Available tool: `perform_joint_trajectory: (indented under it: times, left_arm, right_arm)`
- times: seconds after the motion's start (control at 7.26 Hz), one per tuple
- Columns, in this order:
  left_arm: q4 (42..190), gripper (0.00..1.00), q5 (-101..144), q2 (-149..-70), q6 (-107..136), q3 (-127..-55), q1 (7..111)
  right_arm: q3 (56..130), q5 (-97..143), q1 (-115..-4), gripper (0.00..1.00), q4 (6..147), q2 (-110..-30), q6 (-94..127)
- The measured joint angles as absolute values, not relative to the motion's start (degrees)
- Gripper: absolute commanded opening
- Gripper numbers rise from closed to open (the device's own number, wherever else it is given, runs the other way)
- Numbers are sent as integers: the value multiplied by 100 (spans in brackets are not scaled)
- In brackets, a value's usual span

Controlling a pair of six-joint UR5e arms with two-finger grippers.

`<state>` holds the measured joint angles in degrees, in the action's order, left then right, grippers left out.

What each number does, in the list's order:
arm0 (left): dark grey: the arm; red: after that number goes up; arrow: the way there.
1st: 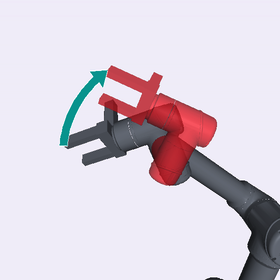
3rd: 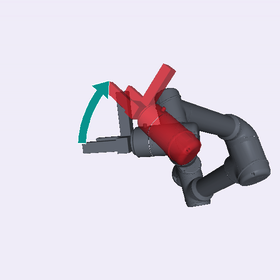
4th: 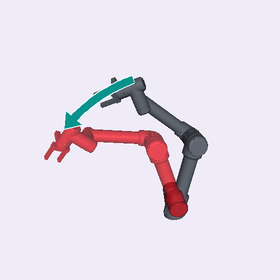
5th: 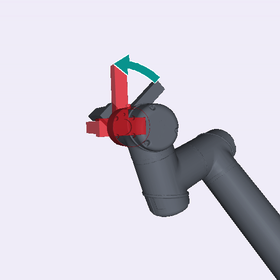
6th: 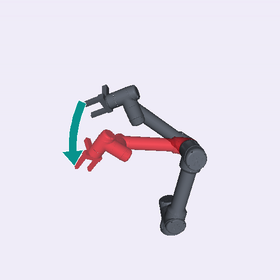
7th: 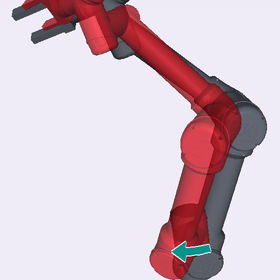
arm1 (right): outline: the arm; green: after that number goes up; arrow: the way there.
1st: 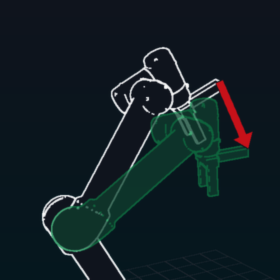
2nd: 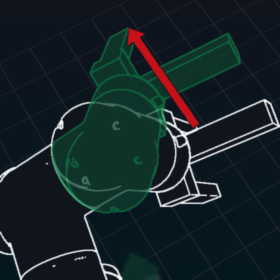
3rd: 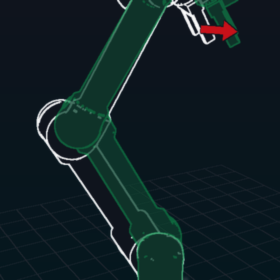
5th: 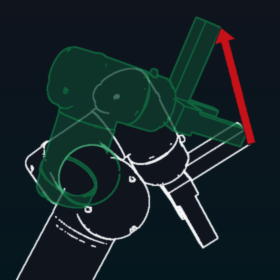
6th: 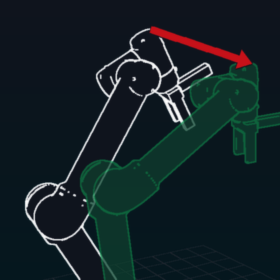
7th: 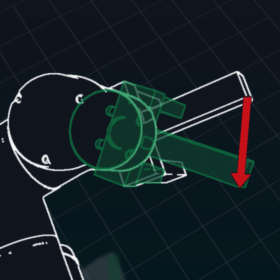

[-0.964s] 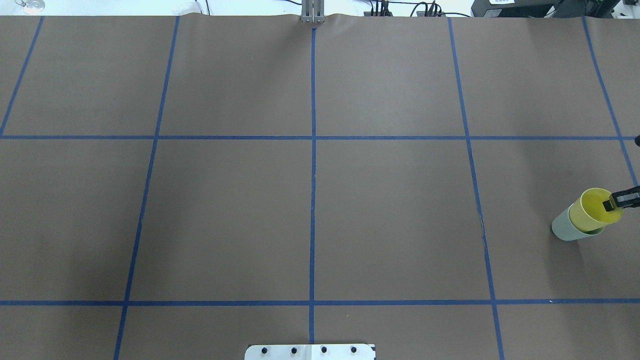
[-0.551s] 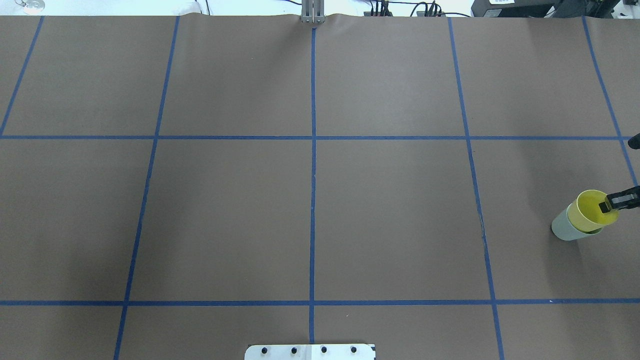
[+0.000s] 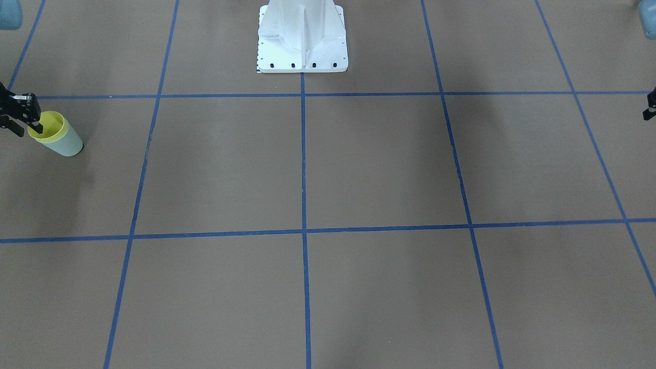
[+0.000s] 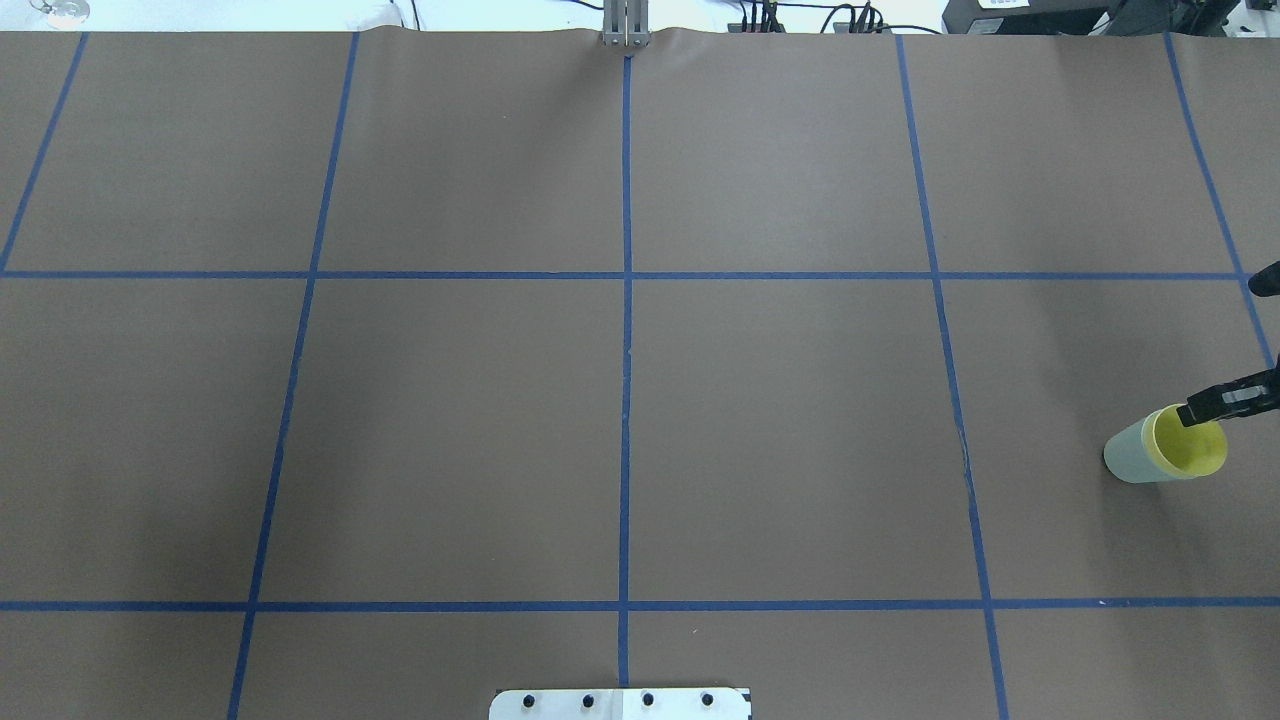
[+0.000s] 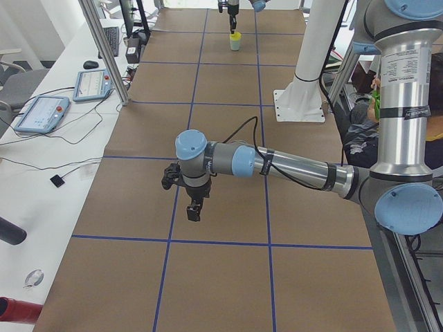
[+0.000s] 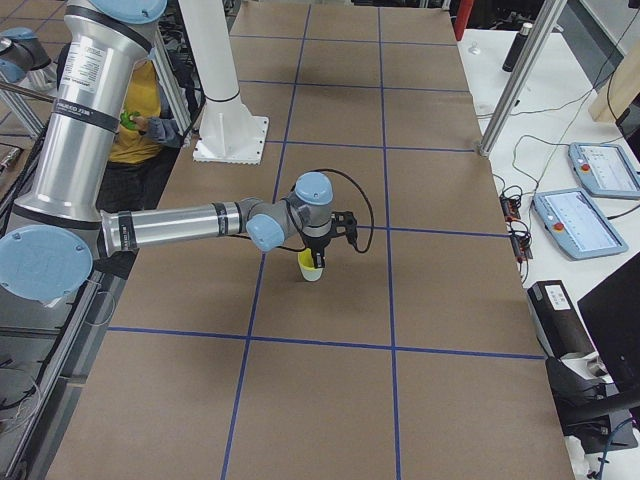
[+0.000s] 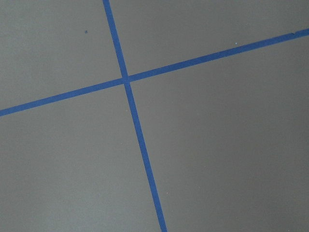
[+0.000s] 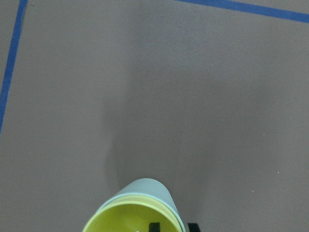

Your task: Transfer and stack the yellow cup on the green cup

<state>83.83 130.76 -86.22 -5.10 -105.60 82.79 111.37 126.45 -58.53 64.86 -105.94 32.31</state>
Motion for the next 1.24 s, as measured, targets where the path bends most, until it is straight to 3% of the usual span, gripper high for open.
perform_joint_trajectory:
  times: [0.55,1.24]
  left_arm:
    - [8358,100,13066,-8492,-495,-10496,8325]
    - [8348,100,13078,-7877,-1461,-10739,9254]
  right_arm:
    - [10839,12713,-6942,100,6651,-10240,3079]
    - [10628,12962,-8559,100,7999,-10237,746]
